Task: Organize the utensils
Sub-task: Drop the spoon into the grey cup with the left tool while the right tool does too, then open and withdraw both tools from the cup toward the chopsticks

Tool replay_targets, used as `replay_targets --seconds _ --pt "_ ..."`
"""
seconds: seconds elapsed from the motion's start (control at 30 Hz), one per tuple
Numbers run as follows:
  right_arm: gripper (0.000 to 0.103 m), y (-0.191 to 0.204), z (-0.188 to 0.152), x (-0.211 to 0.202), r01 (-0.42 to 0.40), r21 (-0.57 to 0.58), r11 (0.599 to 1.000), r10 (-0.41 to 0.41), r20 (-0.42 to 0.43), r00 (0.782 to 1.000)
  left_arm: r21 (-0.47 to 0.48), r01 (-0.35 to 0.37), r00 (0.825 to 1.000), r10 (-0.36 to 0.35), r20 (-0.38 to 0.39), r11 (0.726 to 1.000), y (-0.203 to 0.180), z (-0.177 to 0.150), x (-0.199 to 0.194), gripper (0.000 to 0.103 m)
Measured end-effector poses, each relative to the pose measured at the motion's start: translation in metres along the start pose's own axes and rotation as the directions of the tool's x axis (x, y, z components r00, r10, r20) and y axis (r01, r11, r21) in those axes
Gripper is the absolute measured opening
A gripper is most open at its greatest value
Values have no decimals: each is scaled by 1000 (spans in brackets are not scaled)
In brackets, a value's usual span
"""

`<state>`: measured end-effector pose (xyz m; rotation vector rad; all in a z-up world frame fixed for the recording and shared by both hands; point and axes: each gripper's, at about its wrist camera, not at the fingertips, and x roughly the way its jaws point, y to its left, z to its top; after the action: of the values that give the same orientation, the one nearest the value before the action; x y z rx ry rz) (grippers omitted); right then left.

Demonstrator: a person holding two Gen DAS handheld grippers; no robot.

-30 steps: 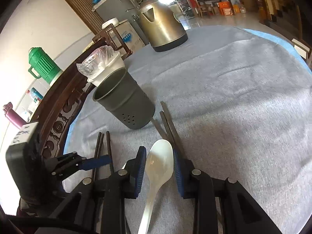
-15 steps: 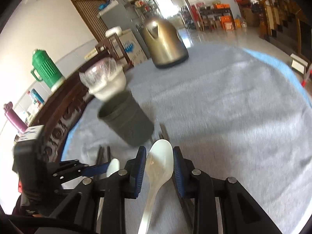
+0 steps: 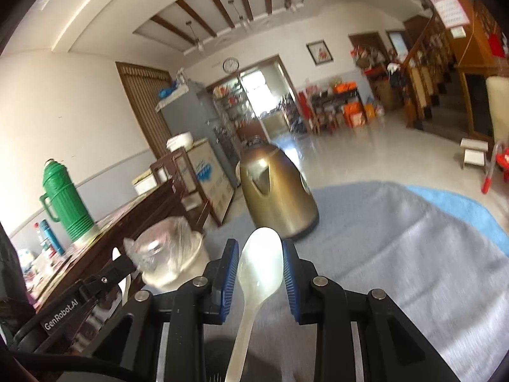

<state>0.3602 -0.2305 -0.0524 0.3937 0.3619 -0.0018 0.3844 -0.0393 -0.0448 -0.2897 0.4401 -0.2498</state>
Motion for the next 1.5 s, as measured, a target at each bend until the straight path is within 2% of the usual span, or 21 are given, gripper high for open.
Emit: replay_targets --seconds 0.13,0.3,0.43,0.7,0.77,0.83,0.87,0.93,1.07,1.1,1.17,1.2,1.37,1.5 --pt "29 13 -4 25 19 -40 999 -18 18 1000 -28 -16 999 15 -31 999 11 -20 21 32" --pt "30 22 -21 40 16 -116 993 -16 4 1000 -2 -19 999 19 -30 1000 15 -39 14 32" --pt "30 25 -34 34 11 -185 983 -14 -14 1000 73 -2 999 5 -39 997 9 -51 -1 32" --pt "30 18 -46 11 -41 -219 975 24 -81 996 150 35 998 -26 -58 988 5 -61 -37 33" --pt "30 17 -47 6 -53 -219 974 32 -98 995 167 36 997 -25 -68 985 7 -62 -49 46" --pt "31 15 -48 -2 -70 -206 976 46 -121 992 194 21 998 -9 -67 981 9 -64 -67 51" --pt "31 14 -49 -7 -67 -206 976 42 -124 991 208 16 997 0 -75 978 10 -65 -76 59" --pt "31 13 -50 -22 -65 -217 974 35 -140 990 229 6 996 15 -90 973 12 -66 -92 69" --pt "32 18 -59 -54 -8 -309 951 -62 -216 974 305 -40 994 70 -88 952 9 -77 -133 82" --pt "35 21 -61 -65 14 -336 942 -95 -226 970 311 -45 993 77 -91 949 7 -80 -140 82" --pt "51 24 -66 -83 62 -374 926 -162 -244 956 316 -50 991 87 -103 947 4 -87 -153 83" --pt "63 24 -68 -91 73 -380 922 -177 -246 953 317 -45 989 86 -118 947 2 -91 -158 83" --pt "64 33 -77 -142 168 -470 866 -285 -188 940 327 -28 981 89 -172 944 -10 -105 -174 83" --pt "64 29 -76 -158 206 -478 854 -329 -187 926 365 -33 977 107 -184 930 -21 -113 -179 83"
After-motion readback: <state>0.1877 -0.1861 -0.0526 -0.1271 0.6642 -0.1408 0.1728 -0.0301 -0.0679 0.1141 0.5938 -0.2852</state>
